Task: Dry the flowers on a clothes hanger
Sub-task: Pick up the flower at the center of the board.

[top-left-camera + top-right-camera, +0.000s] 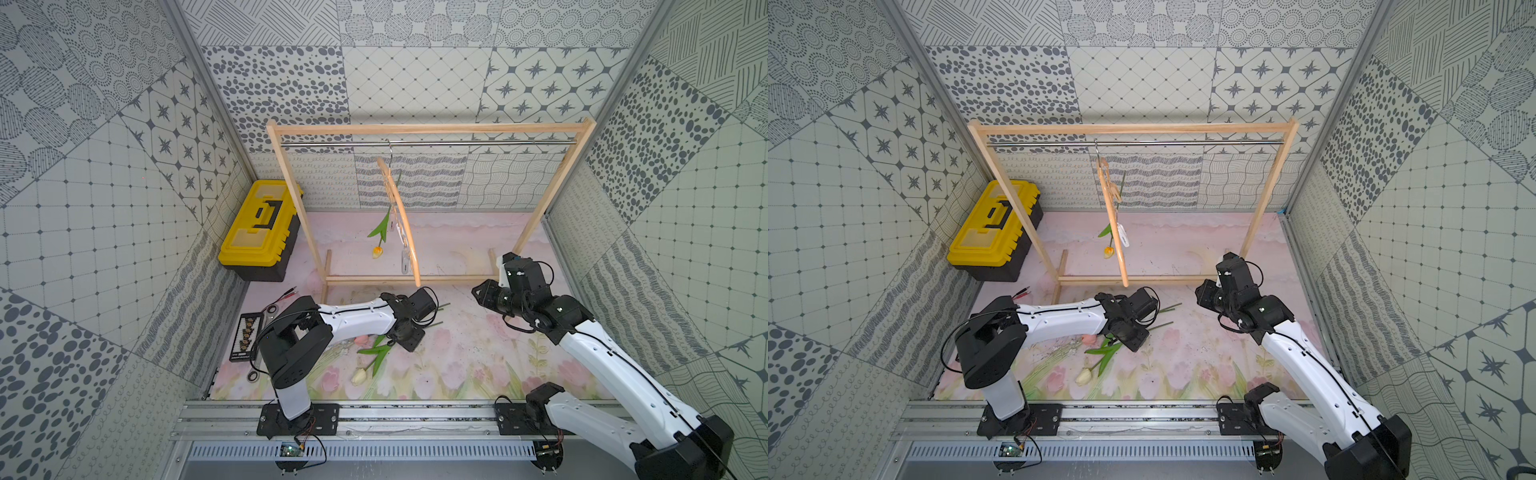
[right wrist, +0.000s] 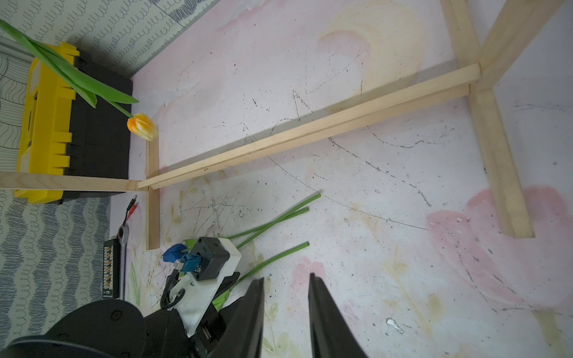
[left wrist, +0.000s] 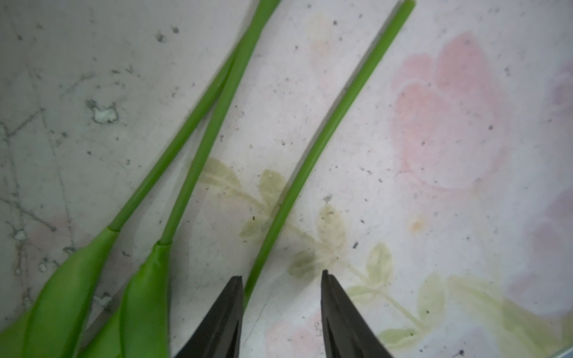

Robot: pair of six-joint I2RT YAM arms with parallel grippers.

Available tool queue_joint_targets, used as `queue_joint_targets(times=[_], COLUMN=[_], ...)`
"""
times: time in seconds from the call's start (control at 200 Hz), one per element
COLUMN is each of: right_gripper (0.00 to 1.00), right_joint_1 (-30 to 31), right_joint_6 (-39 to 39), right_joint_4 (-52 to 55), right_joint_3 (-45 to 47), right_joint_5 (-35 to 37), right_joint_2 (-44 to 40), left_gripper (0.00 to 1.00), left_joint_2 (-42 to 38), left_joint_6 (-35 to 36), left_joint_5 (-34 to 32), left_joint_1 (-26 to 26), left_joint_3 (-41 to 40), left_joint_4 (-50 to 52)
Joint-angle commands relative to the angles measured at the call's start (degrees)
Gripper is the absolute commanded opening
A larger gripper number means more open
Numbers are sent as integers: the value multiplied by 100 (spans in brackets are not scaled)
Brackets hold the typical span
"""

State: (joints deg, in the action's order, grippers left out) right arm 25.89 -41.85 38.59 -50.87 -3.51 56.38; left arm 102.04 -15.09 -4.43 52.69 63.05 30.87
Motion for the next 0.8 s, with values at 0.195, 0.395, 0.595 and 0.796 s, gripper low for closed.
queue_joint_targets(times=[0.195,0.395,0.595,0.796], right_gripper=[30,29,29,28], right_joint_1=[-15,-14,-20,-19], right_joint_6=[-47,-35,-46,139], right_joint_4=[-212,-172,-167,-389], right_joint_3=[75,45,55,183], right_joint_5=[-45,3,9,-244], right_joint_2=[-165,-221,-257,-464], left_gripper=[35,14,0,0], left_joint_2=[322,422,412,64], left_joint_6=[463,455,448,100], left_joint_5=[-409,-214,-1,550], left_joint_1=[-87,-69,-44,-52], left_joint_3=[165,165,232,613], left_joint_4=[194,306,272,235])
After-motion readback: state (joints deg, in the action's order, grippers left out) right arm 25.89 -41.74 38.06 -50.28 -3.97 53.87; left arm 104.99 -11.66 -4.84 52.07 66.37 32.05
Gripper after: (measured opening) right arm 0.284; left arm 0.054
